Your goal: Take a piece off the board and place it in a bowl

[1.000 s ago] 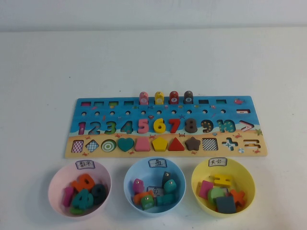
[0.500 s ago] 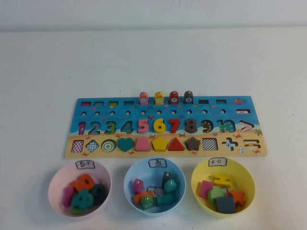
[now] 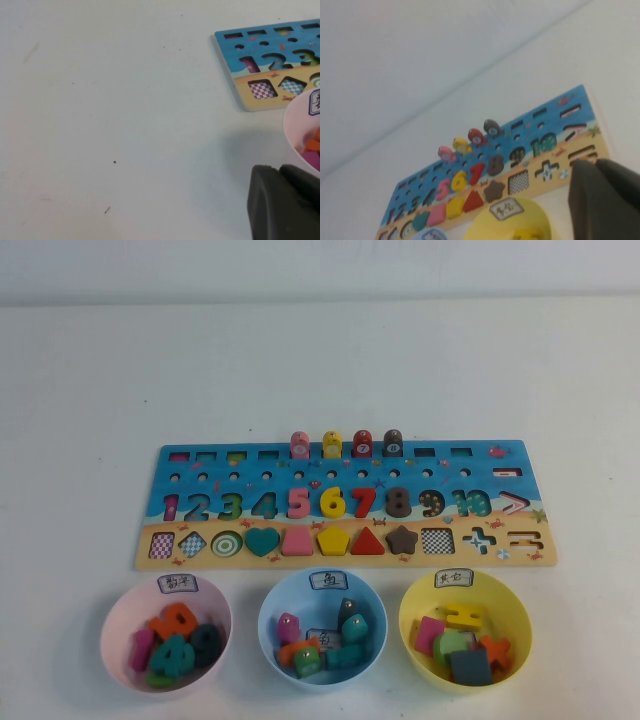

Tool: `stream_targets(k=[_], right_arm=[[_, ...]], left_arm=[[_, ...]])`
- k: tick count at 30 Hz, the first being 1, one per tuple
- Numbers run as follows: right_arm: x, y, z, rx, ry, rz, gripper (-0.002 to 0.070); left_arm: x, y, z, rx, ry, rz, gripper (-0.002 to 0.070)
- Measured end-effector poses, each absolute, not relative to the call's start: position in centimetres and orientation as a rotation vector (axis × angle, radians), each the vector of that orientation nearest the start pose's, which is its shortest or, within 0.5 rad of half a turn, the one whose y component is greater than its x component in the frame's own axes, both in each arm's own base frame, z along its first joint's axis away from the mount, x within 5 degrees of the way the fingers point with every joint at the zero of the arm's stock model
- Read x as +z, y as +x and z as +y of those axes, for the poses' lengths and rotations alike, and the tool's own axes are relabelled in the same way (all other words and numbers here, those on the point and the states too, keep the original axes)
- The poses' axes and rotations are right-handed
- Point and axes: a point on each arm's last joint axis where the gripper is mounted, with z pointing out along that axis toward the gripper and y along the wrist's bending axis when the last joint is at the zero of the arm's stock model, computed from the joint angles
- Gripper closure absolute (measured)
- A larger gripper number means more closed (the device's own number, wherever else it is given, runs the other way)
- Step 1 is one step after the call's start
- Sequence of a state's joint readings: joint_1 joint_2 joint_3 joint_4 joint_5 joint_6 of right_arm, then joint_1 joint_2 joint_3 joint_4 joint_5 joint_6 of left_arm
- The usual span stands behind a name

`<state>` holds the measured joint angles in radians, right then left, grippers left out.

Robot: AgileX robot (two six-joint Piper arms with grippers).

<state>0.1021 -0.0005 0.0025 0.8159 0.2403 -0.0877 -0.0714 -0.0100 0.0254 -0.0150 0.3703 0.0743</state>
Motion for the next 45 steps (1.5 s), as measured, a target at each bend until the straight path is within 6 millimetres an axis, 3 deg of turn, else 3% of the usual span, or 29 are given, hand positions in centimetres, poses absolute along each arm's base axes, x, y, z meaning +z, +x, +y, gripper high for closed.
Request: stream_targets(k=[4,10,20,25,30,37,45], right_arm=[[21.5,5.9,2.9,0.800,0.361,1.802,0.0694],[24.4,8.6,4.1,0.785,0.275,2.123,0.0694],[28.0,16.7,5.3,0.678,0.110,2.550,0.0694],[28.1,21.2,6.5,0.621,0.030,2.668,0.0694],[28.0,24.9,9.7,0.539,-0.083,2.745,0.0694],[27.6,28.6,14.7,0.511,-0.238,2.789,0.0694],[26.0,31.5,19.0,0.443,-0.442,2.872,0.0694]], left_arm=[[17.2,5.3,-0.4,-0.013,0.127,1.865,0.0679],[17.2,5.3,-0.4,-0.013,0.127,1.865,0.0679],[17.2,5.3,-0.4,-0.013,0.127,1.865,0.0680],[17.2,5.3,-0.4,-0.013,0.127,1.865,0.0680],[17.2,5.3,-0.4,-0.013,0.127,1.865,0.0680],[17.2,5.3,-0.4,-0.013,0.127,1.865,0.0679],[17.2,5.3,-0.4,-0.013,0.127,1.865,0.0680]])
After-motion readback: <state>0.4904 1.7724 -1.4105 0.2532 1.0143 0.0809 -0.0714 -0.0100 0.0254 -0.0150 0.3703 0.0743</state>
